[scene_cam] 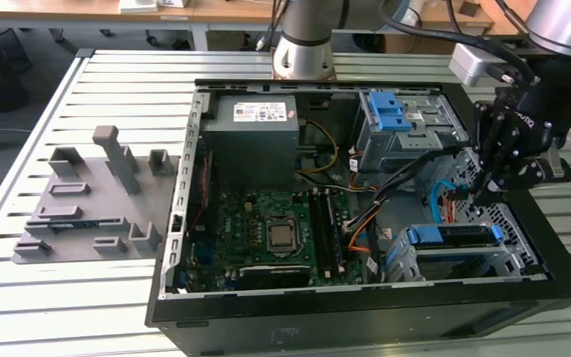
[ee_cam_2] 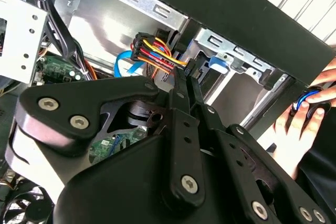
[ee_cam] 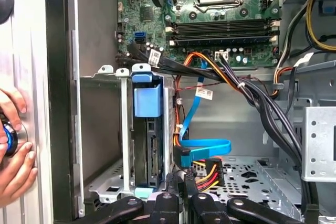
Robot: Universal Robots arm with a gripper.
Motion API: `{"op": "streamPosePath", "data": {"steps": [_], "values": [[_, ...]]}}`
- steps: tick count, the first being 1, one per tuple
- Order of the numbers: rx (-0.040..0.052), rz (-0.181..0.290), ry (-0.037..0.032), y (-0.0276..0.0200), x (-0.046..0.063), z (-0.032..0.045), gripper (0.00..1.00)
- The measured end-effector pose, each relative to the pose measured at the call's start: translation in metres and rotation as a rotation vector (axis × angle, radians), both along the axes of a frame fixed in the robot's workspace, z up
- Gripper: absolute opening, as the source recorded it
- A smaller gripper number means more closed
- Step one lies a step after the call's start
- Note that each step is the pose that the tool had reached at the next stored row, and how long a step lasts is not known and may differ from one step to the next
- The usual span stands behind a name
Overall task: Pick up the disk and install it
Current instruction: 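Insert the first disk wire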
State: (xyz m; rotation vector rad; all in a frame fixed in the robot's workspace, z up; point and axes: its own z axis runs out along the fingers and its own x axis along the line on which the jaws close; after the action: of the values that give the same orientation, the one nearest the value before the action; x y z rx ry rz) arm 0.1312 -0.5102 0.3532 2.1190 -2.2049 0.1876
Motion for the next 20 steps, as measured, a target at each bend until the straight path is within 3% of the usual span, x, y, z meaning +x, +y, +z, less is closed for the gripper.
{"op": "streamPosePath", "data": {"steps": [5, 12, 20], "values": [[0.0024, 0.001, -0.0048, -0.0019, -0.001, -0.0003, 0.16], [0.003, 0.001, -0.0073, -0.0103, -0.002, -0.0013, 0.16], [0.0031, 0.001, -0.0121, -0.0158, -0.002, -0.002, 0.16]]}}
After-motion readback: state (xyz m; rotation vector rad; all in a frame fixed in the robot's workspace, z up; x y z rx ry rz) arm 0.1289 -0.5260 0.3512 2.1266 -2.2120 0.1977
